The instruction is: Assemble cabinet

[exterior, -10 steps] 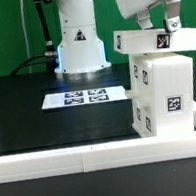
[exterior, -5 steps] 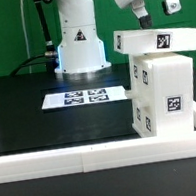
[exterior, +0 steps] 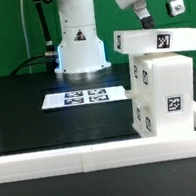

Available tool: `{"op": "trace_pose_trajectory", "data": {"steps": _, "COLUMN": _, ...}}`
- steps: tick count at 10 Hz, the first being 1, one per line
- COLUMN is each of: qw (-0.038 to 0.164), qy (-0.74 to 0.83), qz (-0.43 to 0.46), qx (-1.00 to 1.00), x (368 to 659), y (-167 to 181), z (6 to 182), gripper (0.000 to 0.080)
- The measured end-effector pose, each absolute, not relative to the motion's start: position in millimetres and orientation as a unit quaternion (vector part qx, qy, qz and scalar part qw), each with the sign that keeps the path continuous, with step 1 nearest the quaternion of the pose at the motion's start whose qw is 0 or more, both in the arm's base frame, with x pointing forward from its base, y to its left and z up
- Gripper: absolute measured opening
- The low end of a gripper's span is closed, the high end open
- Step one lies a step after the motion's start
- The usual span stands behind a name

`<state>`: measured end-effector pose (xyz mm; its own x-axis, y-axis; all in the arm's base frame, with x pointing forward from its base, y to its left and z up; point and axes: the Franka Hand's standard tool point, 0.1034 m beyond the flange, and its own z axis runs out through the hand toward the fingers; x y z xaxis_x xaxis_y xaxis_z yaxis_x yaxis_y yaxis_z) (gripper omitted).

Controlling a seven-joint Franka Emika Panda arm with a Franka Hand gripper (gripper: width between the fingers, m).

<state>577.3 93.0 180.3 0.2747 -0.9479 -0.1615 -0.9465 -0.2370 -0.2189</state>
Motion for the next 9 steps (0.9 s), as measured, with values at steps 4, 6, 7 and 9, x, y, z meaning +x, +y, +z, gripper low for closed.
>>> {"op": "trace_pose_trajectory", "data": {"steps": 4, "qw": 0.099, "qy": 0.384, "qz": -0.003, "qx": -0.918, "x": 578.8, "y": 101.9, "z": 185.8, "gripper": 0.0797}}
{"op": "trace_pose_trajectory", "data": {"steps": 6, "qw": 0.099, "qy": 0.323, "qz": -0.012, "qx": -0.941, "x": 579.8, "y": 100.6, "z": 186.1, "gripper": 0.0797}}
{"op": "trace_pose_trajectory", "data": {"steps": 7, "qw": 0.099, "qy": 0.283, "qz": -0.016, "qx": -0.954, "x": 579.8, "y": 100.5, "z": 186.0, "gripper": 0.0797}}
{"op": "trace_pose_trajectory", "data": {"steps": 9, "qw": 0.095, "qy": 0.199, "qz": -0.025, "qx": -0.975, "x": 579.7, "y": 100.2, "z": 185.9, "gripper": 0.0797}}
